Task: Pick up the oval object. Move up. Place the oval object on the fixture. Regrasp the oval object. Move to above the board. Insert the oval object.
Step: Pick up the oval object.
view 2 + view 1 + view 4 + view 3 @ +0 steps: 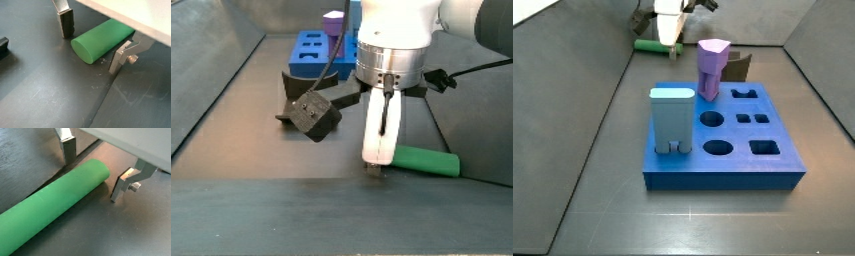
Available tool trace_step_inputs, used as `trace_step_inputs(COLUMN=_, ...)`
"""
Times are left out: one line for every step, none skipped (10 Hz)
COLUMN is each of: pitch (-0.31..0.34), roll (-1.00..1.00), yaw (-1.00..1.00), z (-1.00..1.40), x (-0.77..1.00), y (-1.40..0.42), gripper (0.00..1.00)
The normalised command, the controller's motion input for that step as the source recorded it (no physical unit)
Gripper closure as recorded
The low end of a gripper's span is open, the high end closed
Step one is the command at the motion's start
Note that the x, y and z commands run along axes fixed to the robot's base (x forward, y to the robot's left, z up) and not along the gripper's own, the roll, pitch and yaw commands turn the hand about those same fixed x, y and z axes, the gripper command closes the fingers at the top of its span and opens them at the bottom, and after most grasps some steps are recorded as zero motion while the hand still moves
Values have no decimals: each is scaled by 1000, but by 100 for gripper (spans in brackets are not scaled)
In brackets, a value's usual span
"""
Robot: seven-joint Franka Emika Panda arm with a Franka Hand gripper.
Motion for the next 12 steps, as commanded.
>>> trace_step_inputs(pitch=-349, roll=-500, yaw=-63, z=60, x=0, y=9, gripper=0)
trace_step_inputs(pitch=-346, roll=-500, yaw=-54, z=54, x=0, y=6, gripper=0)
trace_step_inputs(pitch=-316, roll=-500, yaw=-60, z=0, x=0, y=77, gripper=0)
trace_step_inputs(pitch=-283, roll=-500, yaw=-57, z=0, x=0, y=171, gripper=0)
trace_step_inputs(pitch=-256, roll=-500, yaw=-23, z=-43, x=0, y=240, gripper=0)
trace_step_inputs(pitch=-234, roll=-500, yaw=0, z=-109, x=0, y=214, gripper=0)
trace_step_inputs(pitch=-211, roll=-476, yaw=0, z=-169, x=0, y=131, gripper=0)
trace_step_inputs(pitch=-176, roll=-363, yaw=0, z=-369, x=0, y=11, gripper=0)
trace_step_inputs(pitch=-166, roll=-340, yaw=0, z=-391, x=0, y=0, gripper=0)
trace_step_inputs(pitch=-157, roll=-294, yaw=0, z=-463, x=0, y=-71, gripper=0)
trace_step_inputs(pitch=-147, roll=-280, yaw=0, z=-480, x=0, y=-114, gripper=0)
trace_step_inputs(pitch=-134, roll=-177, yaw=0, z=-529, x=0, y=-149, gripper=0)
